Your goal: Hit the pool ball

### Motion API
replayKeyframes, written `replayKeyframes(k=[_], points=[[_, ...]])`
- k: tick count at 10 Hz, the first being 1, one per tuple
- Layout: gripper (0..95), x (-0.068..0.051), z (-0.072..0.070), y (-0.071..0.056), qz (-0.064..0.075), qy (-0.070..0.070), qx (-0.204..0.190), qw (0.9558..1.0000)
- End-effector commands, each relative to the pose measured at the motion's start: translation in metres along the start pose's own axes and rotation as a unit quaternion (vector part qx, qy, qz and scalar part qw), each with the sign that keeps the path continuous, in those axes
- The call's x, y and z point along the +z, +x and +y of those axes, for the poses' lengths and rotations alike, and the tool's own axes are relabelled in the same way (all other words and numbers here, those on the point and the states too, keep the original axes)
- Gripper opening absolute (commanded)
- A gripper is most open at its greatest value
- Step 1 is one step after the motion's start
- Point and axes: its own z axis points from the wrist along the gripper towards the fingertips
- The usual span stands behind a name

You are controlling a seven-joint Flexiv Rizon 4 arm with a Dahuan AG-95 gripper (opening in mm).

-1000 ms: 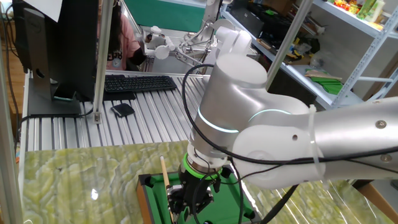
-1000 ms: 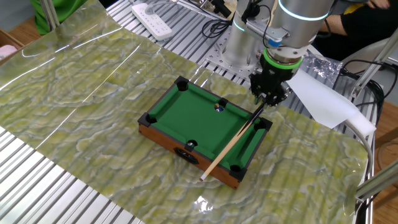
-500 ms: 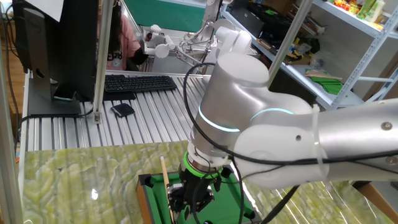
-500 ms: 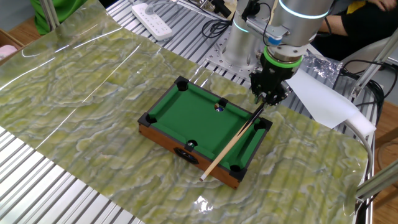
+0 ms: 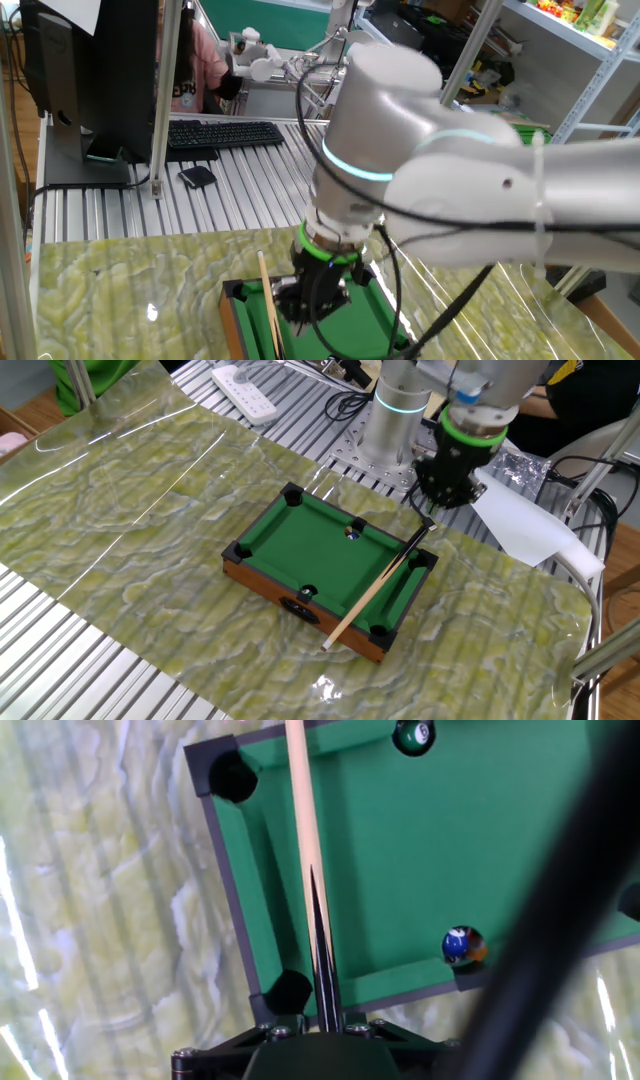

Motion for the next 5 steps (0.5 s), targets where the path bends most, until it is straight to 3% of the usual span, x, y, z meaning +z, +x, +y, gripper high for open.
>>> replayKeyframes(k=[1,4,5], points=[[0.0,-0.033,0.002,-0.021,0.008,0.014,-0.013,0.9998],[0.0,-0.068,-0.004,-0.05,0.007,0.016,-0.004,0.9998],[0.0,-0.081,-0.009,-0.063,0.015,0.017,-0.003,0.9997]])
